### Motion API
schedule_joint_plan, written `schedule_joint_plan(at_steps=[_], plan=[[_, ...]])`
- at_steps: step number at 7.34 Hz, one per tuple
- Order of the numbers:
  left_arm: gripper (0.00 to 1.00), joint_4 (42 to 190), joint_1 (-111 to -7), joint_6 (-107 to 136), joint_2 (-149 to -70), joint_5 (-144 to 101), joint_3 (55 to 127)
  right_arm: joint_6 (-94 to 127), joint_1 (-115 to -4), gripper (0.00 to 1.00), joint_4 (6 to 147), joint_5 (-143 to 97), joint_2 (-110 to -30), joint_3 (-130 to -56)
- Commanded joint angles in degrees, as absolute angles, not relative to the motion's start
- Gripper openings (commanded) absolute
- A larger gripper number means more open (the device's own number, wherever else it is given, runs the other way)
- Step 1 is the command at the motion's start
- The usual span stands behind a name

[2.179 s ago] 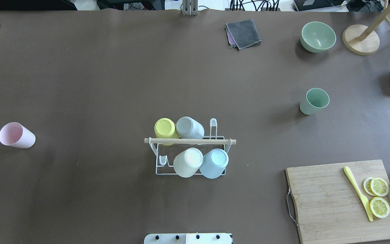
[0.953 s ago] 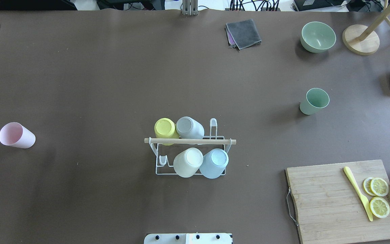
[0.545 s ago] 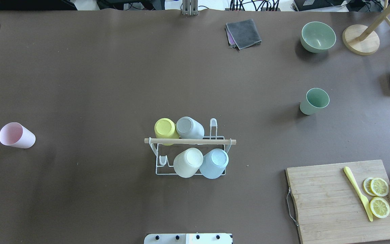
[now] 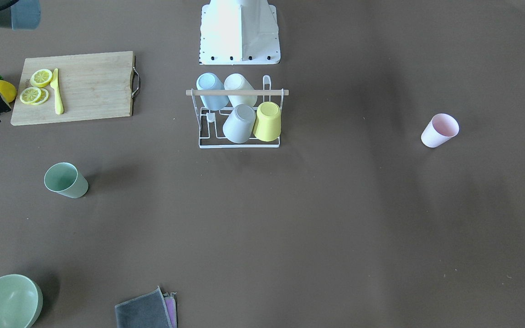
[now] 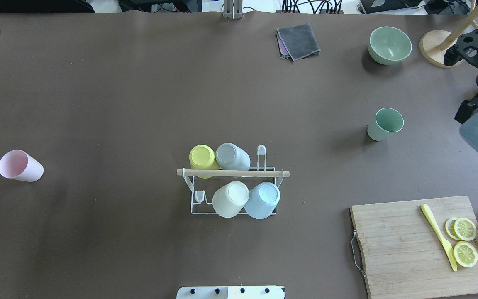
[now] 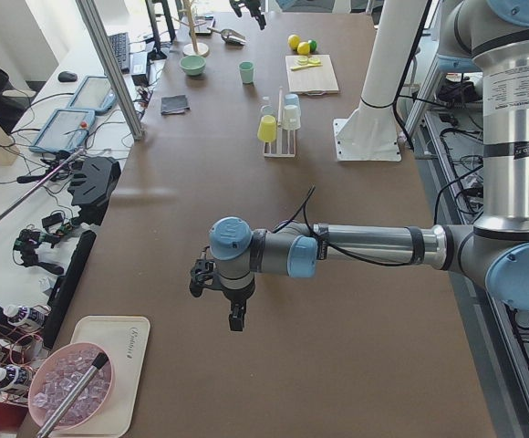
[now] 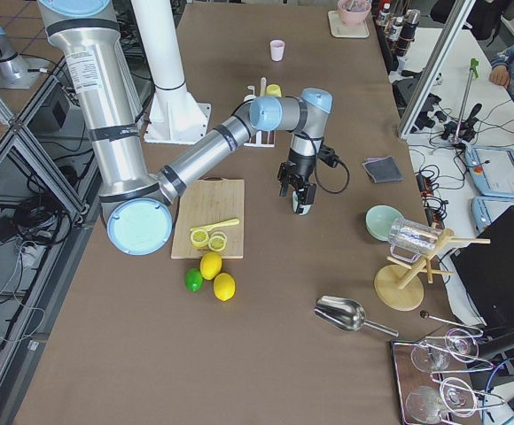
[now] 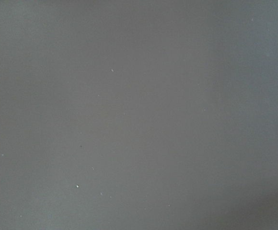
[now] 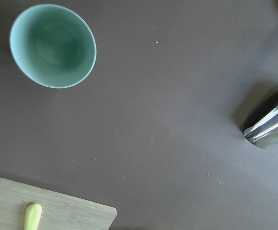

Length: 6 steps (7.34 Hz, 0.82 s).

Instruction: Place cup on cup holder

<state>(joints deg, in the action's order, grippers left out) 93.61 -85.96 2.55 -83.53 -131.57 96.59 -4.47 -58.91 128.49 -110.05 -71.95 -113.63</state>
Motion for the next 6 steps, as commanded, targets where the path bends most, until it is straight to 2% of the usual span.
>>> schedule_joint_plan(at_steps=[1, 6], plan=[[0.98, 93.60, -85.96, 2.55, -83.41, -131.66, 96.59, -4.40, -53.64, 1.00, 128.93, -107.94, -67.79, -111.55], [0.98, 93.60, -85.96, 2.46, -83.41, -131.66, 96.59, -4.22, -50.19, 1.00, 129.64, -106.52, -63.19, -109.86]])
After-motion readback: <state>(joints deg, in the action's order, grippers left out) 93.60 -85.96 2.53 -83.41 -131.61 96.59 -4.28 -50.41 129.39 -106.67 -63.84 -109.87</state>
